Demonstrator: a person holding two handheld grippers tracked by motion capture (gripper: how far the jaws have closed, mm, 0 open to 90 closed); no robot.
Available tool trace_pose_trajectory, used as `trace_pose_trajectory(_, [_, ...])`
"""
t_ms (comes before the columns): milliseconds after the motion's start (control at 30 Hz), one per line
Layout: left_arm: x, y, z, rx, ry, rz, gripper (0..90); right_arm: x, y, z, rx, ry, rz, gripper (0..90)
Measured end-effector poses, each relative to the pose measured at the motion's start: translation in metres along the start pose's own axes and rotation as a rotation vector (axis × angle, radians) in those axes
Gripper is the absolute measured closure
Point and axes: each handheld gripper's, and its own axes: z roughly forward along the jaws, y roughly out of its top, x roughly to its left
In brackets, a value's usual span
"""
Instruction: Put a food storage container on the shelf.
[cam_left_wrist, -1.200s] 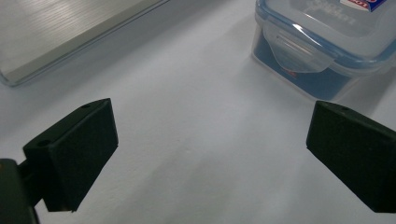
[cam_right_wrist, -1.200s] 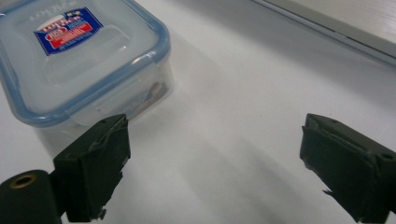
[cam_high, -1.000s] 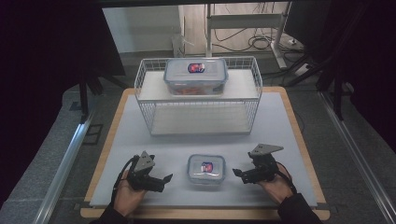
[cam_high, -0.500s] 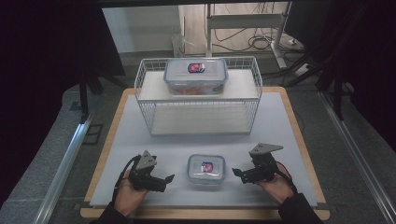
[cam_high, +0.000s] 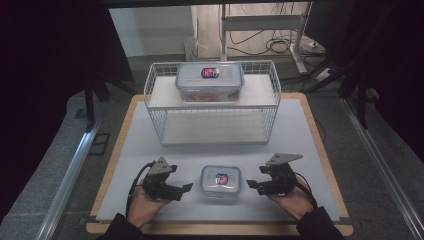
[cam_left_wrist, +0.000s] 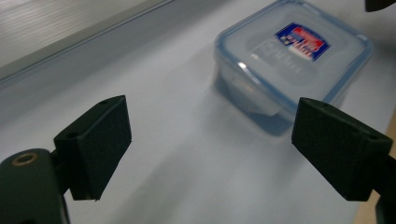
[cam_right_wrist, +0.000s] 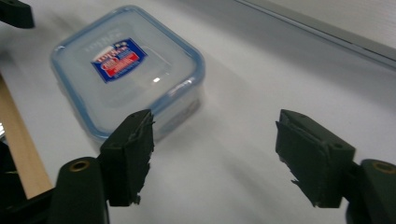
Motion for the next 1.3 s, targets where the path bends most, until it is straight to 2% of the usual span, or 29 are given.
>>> trace_pose_trajectory(167, [-0.004, 0.010, 0.014, 0.000, -0.043, 0.010, 12.9, 0.006, 0.004, 0.003, 0.001, 0.025, -0.009, 31.2])
trace_pose_trajectory(300, [-0.007, 0.014, 0.021, 0.010, -0.057, 0.017, 13.5, 0.010, 0.007, 0.008, 0.003, 0.040, -0.015, 31.2])
trace_pose_trajectory(467, [-0.007, 0.020, 0.029, 0.007, -0.085, 0.001, 13.9, 0.013, 0.010, 0.013, -0.005, 0.057, -0.011, 30.0])
trace_pose_trajectory(633, [-0.006, 0.024, 0.039, 0.029, -0.118, -0.019, 12.1, 0.013, 0.011, 0.019, -0.002, 0.077, 0.011, 26.7])
trace_pose_trajectory(933, [-0.007, 0.026, 0.052, 0.080, -0.152, -0.033, 9.1, 0.012, 0.013, 0.034, 0.027, 0.128, 0.046, 21.4])
trace_pose_trajectory(1033, [-0.006, 0.025, 0.054, 0.086, -0.186, -0.057, 10.4, 0.013, 0.013, 0.042, 0.049, 0.152, 0.050, 19.8])
trace_pose_trajectory(1233, [-0.002, 0.022, 0.059, 0.104, -0.271, -0.111, 13.2, 0.012, 0.014, 0.051, 0.071, 0.226, 0.106, 18.4])
trace_pose_trajectory(1300, [-0.003, 0.022, 0.061, 0.107, -0.295, -0.124, 14.6, 0.012, 0.014, 0.052, 0.077, 0.235, 0.120, 18.8])
